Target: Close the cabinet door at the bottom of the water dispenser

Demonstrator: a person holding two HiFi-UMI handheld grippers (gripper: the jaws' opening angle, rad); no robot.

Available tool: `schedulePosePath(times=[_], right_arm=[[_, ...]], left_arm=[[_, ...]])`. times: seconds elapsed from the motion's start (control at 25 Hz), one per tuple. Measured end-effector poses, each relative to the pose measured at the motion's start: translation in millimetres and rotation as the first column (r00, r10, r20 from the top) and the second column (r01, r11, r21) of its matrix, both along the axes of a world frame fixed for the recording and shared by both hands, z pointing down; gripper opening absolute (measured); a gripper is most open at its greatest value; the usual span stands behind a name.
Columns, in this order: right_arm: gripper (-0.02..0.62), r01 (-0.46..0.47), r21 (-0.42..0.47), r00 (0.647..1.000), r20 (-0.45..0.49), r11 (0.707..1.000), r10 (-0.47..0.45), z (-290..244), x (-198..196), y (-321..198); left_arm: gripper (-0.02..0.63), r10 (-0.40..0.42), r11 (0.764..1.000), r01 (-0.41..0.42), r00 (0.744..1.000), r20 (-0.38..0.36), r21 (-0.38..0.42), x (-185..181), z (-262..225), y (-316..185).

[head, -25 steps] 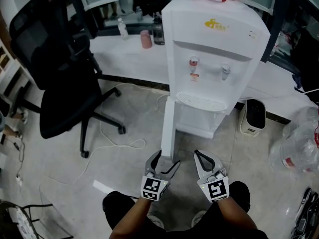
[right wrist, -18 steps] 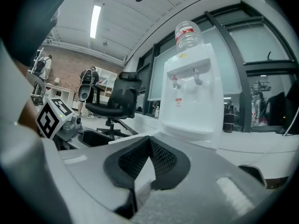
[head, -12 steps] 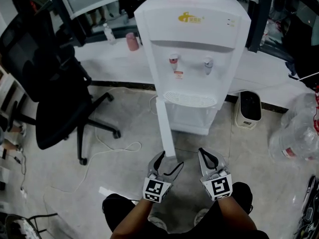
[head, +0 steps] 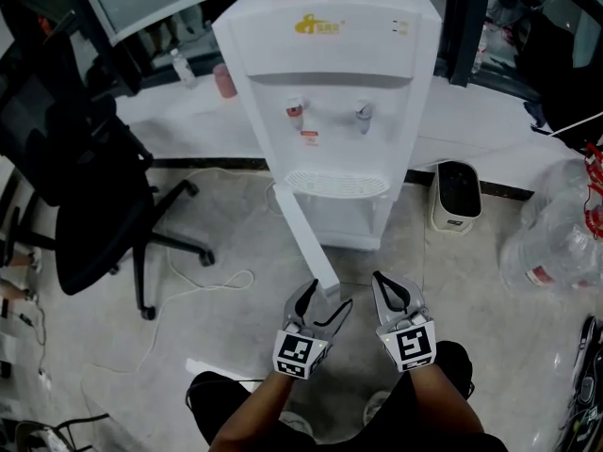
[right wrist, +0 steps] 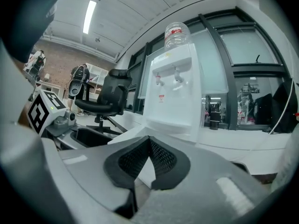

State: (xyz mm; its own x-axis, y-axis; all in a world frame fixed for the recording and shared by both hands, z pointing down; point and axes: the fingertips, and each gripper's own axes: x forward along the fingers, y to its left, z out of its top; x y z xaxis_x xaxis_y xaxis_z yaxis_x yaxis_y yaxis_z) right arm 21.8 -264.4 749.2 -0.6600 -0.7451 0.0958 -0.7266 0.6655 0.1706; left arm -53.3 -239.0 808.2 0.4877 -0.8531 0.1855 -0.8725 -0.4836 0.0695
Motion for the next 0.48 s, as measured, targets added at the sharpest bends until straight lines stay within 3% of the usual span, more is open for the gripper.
schedulePosePath(times=[0.48], right_arm=[[0.005, -0.063, -0.031, 0.996, 0.061, 0.998, 0.064, -4, 37, -3]], left_arm=[[0.373, 0.061, 0.998, -0.061, 0.998, 0.002, 0.023, 43, -1, -28]])
